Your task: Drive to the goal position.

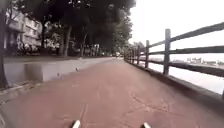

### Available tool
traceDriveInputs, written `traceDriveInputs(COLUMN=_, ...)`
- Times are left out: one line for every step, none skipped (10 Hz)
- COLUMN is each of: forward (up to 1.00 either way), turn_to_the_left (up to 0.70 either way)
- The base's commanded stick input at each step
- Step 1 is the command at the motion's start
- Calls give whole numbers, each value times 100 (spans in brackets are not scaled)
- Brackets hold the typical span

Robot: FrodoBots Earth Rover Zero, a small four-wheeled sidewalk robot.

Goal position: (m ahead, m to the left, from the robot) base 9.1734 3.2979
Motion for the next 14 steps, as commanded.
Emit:
traceDriveInputs(forward=70, turn_to_the_left=0)
traceDriveInputs(forward=70, turn_to_the_left=0)
traceDriveInputs(forward=70, turn_to_the_left=0)
traceDriveInputs(forward=70, turn_to_the_left=0)
traceDriveInputs(forward=70, turn_to_the_left=0)
traceDriveInputs(forward=70, turn_to_the_left=0)
traceDriveInputs(forward=70, turn_to_the_left=0)
traceDriveInputs(forward=70, turn_to_the_left=0)
traceDriveInputs(forward=70, turn_to_the_left=0)
traceDriveInputs(forward=70, turn_to_the_left=0)
traceDriveInputs(forward=70, turn_to_the_left=0)
traceDriveInputs(forward=70, turn_to_the_left=0)
traceDriveInputs(forward=70, turn_to_the_left=0)
traceDriveInputs(forward=70, turn_to_the_left=0)
